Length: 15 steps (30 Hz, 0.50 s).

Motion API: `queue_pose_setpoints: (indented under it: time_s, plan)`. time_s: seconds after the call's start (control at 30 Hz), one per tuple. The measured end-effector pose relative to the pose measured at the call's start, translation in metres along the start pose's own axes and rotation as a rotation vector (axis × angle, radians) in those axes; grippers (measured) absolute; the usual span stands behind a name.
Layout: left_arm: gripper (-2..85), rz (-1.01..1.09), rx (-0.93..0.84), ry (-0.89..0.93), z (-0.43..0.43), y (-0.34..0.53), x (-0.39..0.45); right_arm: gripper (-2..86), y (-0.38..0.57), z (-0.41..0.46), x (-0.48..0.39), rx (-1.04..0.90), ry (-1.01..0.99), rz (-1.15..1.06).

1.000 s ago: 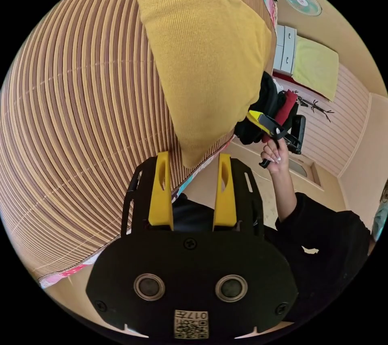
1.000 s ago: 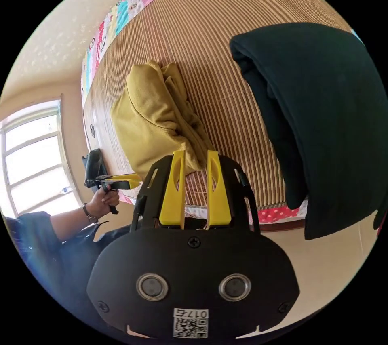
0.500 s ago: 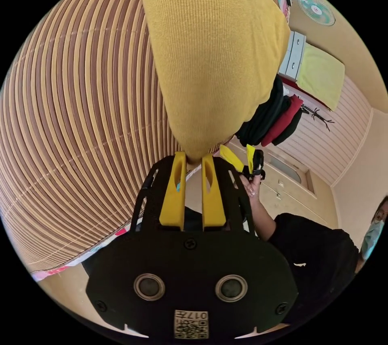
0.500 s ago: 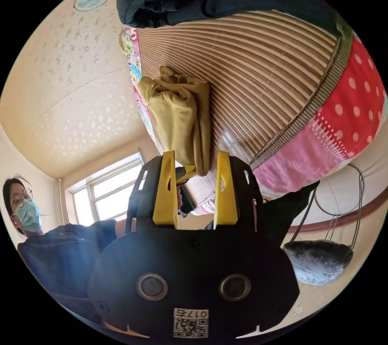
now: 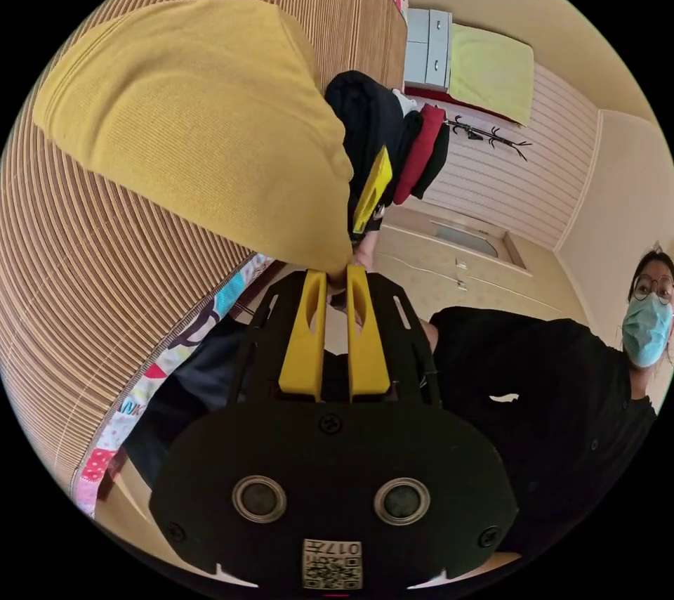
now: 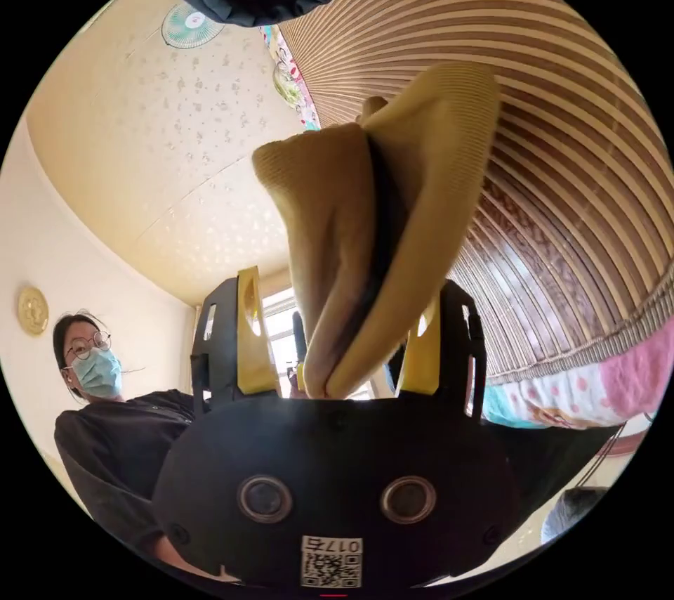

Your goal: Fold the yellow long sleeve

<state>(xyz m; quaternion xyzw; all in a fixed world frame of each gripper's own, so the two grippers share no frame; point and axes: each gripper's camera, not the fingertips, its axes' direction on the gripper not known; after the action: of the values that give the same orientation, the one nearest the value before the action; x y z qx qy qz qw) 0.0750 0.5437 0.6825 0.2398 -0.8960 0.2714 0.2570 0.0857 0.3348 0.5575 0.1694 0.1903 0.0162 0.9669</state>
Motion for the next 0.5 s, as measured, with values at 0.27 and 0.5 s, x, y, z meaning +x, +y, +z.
queue_pose_setpoints:
  time_s: [0.27,0.5]
  plan:
    - [9.8,0.036,0.104,0.060,-0.004,0.056,0.064,20.3,0.010,0.018,-0.039,-0.138,-0.015,-0.100]
    - [9.1,0.110,0.223,0.048,-0.056,0.101,0.128,16.5,0.005,-0.035,-0.158,-0.090,-0.122,-0.506]
